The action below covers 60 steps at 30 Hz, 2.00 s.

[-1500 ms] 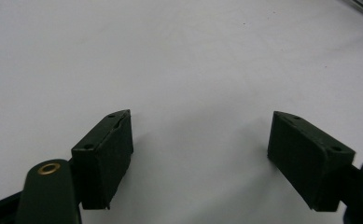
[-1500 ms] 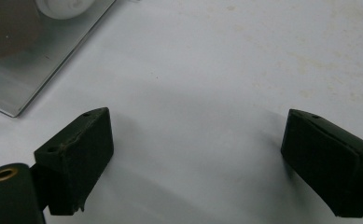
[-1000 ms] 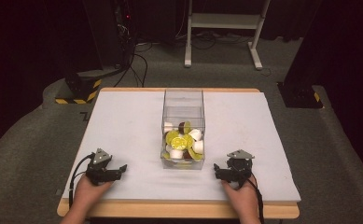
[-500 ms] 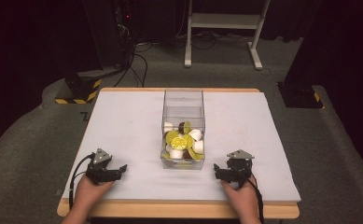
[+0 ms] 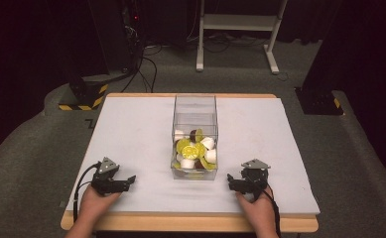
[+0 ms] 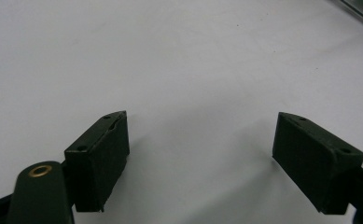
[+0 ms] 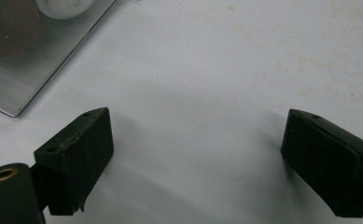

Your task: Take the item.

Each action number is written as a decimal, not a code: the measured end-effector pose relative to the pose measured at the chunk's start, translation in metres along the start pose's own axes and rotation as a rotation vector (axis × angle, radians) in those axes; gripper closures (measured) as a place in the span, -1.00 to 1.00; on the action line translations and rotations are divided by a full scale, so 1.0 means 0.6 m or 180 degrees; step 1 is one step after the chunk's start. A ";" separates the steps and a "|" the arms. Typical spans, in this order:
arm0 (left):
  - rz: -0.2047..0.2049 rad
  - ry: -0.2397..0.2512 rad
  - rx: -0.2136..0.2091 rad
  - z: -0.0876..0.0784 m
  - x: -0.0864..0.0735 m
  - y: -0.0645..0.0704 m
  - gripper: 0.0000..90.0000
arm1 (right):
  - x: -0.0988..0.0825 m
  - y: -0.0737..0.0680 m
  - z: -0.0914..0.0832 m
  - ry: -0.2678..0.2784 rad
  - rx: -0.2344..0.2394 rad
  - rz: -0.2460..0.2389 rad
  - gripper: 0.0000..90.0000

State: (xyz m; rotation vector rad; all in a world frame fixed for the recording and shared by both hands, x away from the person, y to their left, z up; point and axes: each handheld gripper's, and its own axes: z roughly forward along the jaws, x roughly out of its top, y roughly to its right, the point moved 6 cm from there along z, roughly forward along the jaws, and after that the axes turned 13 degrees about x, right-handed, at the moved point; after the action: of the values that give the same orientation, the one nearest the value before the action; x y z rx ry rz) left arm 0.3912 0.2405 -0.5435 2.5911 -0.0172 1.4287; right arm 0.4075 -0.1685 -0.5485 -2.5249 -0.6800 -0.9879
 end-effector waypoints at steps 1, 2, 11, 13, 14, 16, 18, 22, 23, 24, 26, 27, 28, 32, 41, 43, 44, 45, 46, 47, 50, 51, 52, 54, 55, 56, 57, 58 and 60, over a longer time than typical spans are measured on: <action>-0.0042 0.0010 -0.0010 0.000 0.001 0.002 -0.58 | 0.000 0.000 0.000 0.0002 -0.0002 0.0001 -0.80; 0.0018 -0.0014 -0.0022 -0.002 0.000 0.001 -0.57 | 0.000 0.000 0.000 0.0000 -0.0002 0.0000 -0.80; 0.0086 0.0007 -0.0102 -0.007 -0.001 0.010 -0.57 | 0.000 0.000 0.000 0.0000 -0.0005 0.0007 -0.80; 0.0054 0.0023 -0.0122 -0.008 0.001 0.013 -0.57 | 0.000 0.000 0.000 -0.0001 -0.0001 0.0009 -0.80; 0.0084 0.0019 -0.0124 -0.008 0.001 0.013 -0.57 | 0.000 0.000 0.000 -0.0005 0.0002 0.0009 -0.80; 0.0069 0.0041 -0.0135 -0.009 0.003 0.015 -0.57 | 0.000 0.000 0.000 -0.0006 0.0002 0.0009 -0.80; 0.0034 0.0064 -0.0142 -0.010 0.005 0.018 -0.57 | 0.000 0.000 0.000 -0.0006 0.0005 0.0010 -0.80; 0.0024 0.0094 -0.0162 -0.011 0.007 0.021 -0.56 | 0.000 0.000 0.000 -0.0007 0.0006 0.0010 -0.80; 0.0006 0.0096 -0.0172 -0.011 0.007 0.023 -0.55 | 0.000 0.000 0.000 -0.0007 0.0006 0.0010 -0.80; 0.0008 0.0093 -0.0179 -0.011 0.007 0.023 -0.54 | 0.000 0.000 0.000 -0.0007 0.0003 0.0008 -0.80; 0.0023 0.0079 -0.0191 -0.012 0.007 0.024 -0.54 | 0.000 0.000 0.000 -0.0006 0.0007 0.0011 -0.80; 0.0011 0.0087 -0.0203 -0.012 0.008 0.025 -0.54 | 0.000 0.000 0.000 -0.0007 0.0006 0.0010 -0.80; 0.0022 0.0087 -0.0207 -0.013 0.008 0.026 -0.54 | 0.000 0.000 0.000 -0.0007 0.0008 0.0011 -0.80; 0.0026 0.0122 -0.0269 -0.018 0.010 0.032 -0.53 | 0.000 0.000 0.000 -0.0008 0.0006 0.0009 -0.80; 0.0029 0.0233 -0.0410 -0.028 0.013 0.048 -0.53 | 0.000 0.000 0.000 -0.0003 0.0005 0.0002 -0.80; 0.0054 0.0217 -0.0442 -0.030 0.014 0.046 -0.53 | 0.000 0.000 0.000 0.0001 0.0000 -0.0003 -0.80; -0.0038 0.0227 -0.0467 -0.030 0.015 0.049 -0.53 | 0.000 0.000 0.000 0.0001 -0.0001 0.0001 -0.80; -0.0007 0.0194 -0.0472 -0.030 0.015 0.048 -0.53 | 0.000 0.000 0.000 0.0002 -0.0001 0.0000 -0.80; -0.0015 0.0183 -0.0467 -0.031 0.016 0.047 -0.54 | 0.000 0.000 0.000 0.0002 -0.0003 -0.0001 -0.80; -0.0052 0.0187 -0.0468 -0.031 0.017 0.048 -0.54 | 0.000 0.000 0.000 0.0002 0.0000 0.0000 -0.80; -0.0102 0.0211 -0.0487 -0.032 0.020 0.051 -0.54 | 0.000 0.000 0.000 0.0003 -0.0001 0.0001 -0.80; -0.0089 0.0226 -0.0489 -0.032 0.021 0.051 -0.54 | 0.000 0.000 0.000 0.0003 -0.0001 0.0002 -0.80; -0.0080 0.0228 -0.0499 -0.033 0.022 0.052 -0.55 | 0.000 0.000 0.000 0.0002 0.0000 0.0002 -0.80; -0.0154 0.0278 -0.0530 -0.033 0.025 0.057 -0.55 | 0.000 0.000 0.000 0.0003 0.0000 0.0002 -0.80; -0.0156 0.0283 -0.0546 -0.034 0.026 0.059 -0.55 | 0.000 0.000 0.000 0.0003 0.0000 0.0001 -0.80; -0.0155 0.0285 -0.0554 -0.035 0.026 0.061 -0.55 | 0.000 0.000 0.000 0.0003 0.0000 0.0001 -0.80; -0.0134 0.0282 -0.0566 -0.036 0.027 0.062 -0.55 | 0.000 0.000 0.000 0.0003 0.0000 0.0001 -0.80; -0.0078 0.0287 -0.0576 -0.036 0.028 0.063 -0.55 | 0.000 0.000 0.000 0.0003 0.0000 0.0002 -0.80; -0.0095 0.0302 -0.0593 -0.038 0.029 0.069 -0.55 | 0.000 0.000 0.000 0.0003 0.0000 0.0001 -0.80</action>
State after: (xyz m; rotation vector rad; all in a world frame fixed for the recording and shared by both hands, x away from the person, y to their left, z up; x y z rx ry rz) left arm 0.3776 0.2052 -0.5105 2.3634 -0.0939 1.4631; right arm 0.4076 -0.1685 -0.5485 -2.5241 -0.6792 -0.9890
